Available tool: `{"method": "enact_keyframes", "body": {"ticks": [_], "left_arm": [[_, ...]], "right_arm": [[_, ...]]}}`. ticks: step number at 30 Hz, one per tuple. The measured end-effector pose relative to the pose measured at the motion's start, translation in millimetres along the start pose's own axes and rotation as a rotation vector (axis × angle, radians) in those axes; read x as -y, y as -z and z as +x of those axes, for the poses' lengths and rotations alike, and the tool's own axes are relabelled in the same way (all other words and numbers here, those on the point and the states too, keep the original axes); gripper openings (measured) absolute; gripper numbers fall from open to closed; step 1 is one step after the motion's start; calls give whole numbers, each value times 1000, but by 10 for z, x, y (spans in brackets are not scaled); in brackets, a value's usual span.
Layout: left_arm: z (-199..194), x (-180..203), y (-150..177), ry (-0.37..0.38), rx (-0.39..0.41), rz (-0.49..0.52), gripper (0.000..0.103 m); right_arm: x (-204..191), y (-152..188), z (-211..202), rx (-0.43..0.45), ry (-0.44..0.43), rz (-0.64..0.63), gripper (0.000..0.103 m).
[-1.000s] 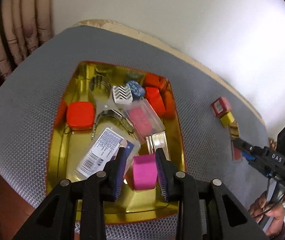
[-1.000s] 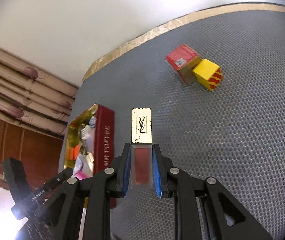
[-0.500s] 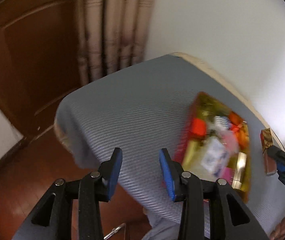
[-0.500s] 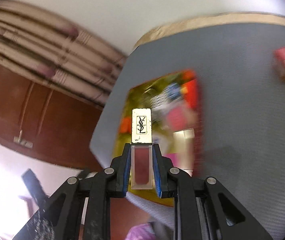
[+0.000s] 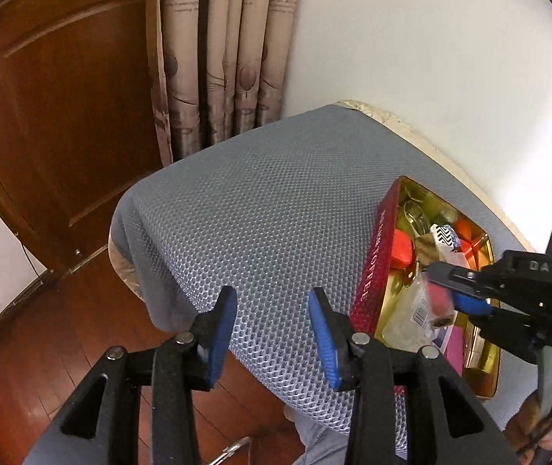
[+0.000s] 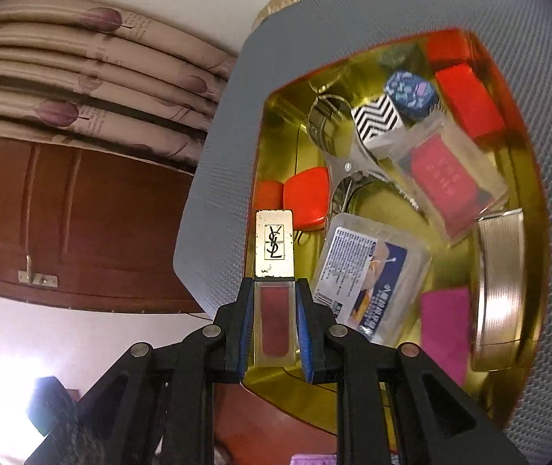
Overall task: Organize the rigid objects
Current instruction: 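Release the pink block in the tin with the left tool while the right tool drops the lipstick in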
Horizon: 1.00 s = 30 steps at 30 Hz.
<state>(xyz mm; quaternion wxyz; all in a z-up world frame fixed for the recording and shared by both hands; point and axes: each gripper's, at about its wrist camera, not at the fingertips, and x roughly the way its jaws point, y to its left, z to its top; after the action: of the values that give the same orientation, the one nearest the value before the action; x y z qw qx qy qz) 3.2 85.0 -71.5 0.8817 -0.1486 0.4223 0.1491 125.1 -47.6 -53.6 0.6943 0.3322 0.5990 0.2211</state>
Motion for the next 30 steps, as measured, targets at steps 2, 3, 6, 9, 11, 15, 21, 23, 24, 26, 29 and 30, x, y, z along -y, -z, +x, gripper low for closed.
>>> {"method": "enact_keyframes", "body": {"ticks": [2, 3, 6, 9, 11, 15, 21, 23, 24, 26, 29, 30], "left_arm": [[15, -11, 0, 1, -9, -4, 39], [27, -21, -1, 0, -16, -7, 39], [48, -31, -10, 6, -27, -17, 39], [58, -10, -8, -4, -26, -5, 39], [65, 14, 0, -5, -28, 7, 39], [53, 82, 16, -16, -15, 42, 39], [-59, 233, 73, -2, 34, 107, 39], [-107, 313, 106, -8, 56, 139, 39], [-132, 365, 129, -11, 62, 158, 39], [-174, 472, 185, -15, 72, 197, 39], [-215, 612, 246, -31, 85, 252, 39], [-225, 674, 274, -33, 85, 274, 39]], "right_arm": [[4, -13, 46, -2, 7, 3, 20], [2, -13, 65, -1, 7, 8, 20], [9, -24, 92, -5, -8, 17, 22], [-29, -33, 79, 6, -3, 4, 22], [-43, -41, 37, 19, -2, -7, 22], [-37, 5, -173, 58, -11, -65, 24], [315, 373, -1071, 319, 252, -276, 50], [611, 479, -1379, 402, 409, -299, 53], [814, 517, -1531, 424, 480, -283, 56], [1223, 571, -1815, 457, 567, -222, 56], [1815, 661, -2198, 511, 730, -145, 60], [2002, 683, -2309, 524, 784, -125, 65]]}}
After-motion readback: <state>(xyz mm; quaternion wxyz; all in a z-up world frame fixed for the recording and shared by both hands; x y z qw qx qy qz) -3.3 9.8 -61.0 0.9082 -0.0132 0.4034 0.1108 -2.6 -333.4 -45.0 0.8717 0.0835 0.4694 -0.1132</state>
